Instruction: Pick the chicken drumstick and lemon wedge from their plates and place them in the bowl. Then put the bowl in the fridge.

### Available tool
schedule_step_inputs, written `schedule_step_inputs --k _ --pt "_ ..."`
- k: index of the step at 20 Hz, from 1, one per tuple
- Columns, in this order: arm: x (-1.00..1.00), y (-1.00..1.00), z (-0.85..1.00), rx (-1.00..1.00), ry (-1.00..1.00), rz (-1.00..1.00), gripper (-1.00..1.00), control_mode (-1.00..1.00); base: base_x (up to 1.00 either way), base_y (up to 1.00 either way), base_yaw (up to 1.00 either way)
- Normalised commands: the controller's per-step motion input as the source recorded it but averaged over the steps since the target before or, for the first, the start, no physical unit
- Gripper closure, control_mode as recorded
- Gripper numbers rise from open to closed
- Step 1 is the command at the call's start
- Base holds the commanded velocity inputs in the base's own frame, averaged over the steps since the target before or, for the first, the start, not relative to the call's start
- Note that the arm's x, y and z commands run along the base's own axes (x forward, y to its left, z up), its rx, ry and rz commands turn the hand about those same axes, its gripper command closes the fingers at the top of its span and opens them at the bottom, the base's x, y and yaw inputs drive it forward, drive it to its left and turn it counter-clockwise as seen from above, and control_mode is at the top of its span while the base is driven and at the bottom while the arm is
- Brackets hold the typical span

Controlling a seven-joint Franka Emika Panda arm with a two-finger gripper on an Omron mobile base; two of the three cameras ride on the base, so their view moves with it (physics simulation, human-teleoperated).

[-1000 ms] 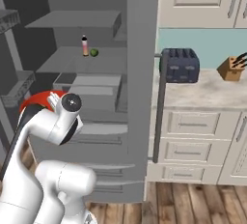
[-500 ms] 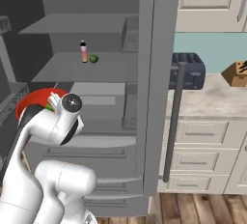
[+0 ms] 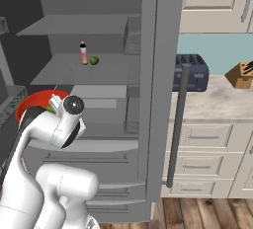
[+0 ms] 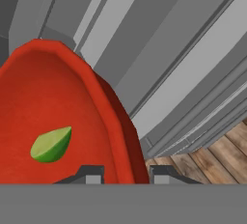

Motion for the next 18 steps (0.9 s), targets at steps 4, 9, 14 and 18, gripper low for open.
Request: schedule_step_inputs --k 4,9,14,18 --pt "0.0 0.0 0.0 0.0 0.0 0.0 1.0 1.0 -0.01 0.11 -0.02" --pt "0.0 0.0 0.0 0.0 0.0 0.0 1.0 1.0 0.0 0.02 0.0" --pt "0.0 0.0 0.0 0.0 0.0 0.0 1.0 1.0 0.0 0.0 0.0" --pt "0.0 0.0 0.0 0.0 0.0 0.0 1.0 1.0 0.0 0.0 0.0"
